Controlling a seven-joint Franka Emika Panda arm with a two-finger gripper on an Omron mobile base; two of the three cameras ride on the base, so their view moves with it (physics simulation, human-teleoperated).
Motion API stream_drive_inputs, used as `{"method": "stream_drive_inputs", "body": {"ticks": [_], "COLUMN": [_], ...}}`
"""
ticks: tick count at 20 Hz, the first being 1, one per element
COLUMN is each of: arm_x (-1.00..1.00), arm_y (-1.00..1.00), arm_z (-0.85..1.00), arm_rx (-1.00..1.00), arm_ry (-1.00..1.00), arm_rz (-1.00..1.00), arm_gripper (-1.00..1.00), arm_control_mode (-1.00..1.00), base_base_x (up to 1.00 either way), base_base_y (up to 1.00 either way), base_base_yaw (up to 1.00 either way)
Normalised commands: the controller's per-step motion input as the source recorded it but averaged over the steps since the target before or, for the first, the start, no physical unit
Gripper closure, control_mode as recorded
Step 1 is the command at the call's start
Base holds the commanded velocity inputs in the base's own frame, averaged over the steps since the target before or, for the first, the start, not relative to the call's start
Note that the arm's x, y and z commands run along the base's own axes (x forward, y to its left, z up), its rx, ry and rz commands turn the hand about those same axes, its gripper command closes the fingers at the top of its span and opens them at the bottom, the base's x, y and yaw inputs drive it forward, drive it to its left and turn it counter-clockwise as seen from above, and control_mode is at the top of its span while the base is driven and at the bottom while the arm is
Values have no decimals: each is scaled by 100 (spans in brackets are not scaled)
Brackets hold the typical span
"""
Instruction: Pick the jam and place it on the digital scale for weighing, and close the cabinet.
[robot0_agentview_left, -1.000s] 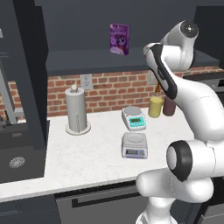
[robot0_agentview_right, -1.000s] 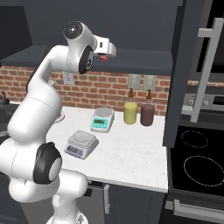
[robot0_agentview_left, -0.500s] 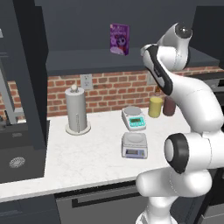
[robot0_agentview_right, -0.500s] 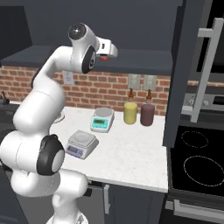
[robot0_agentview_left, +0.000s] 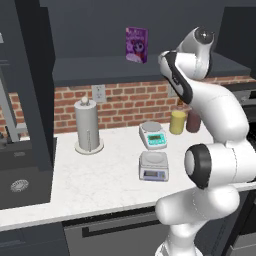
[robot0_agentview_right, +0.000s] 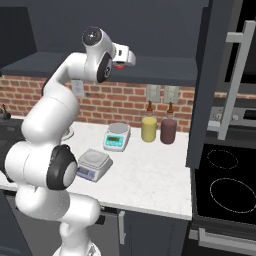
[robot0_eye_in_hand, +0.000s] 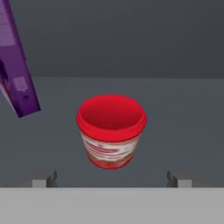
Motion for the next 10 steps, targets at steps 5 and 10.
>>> {"method": "stream_drive_inputs", "body": {"ticks": [5, 10], "arm_x": [23, 22], "arm_y": [0, 0], "arm_z": [0, -1], "arm_rx": [0, 0], "arm_ry": [0, 0], "arm_rz": [0, 0], "arm_gripper": [-100, -100], "arm_control_mode": [-100, -100], "base_base_x": [0, 0], "base_base_y": [0, 0], "base_base_yaw": [0, 0]}}
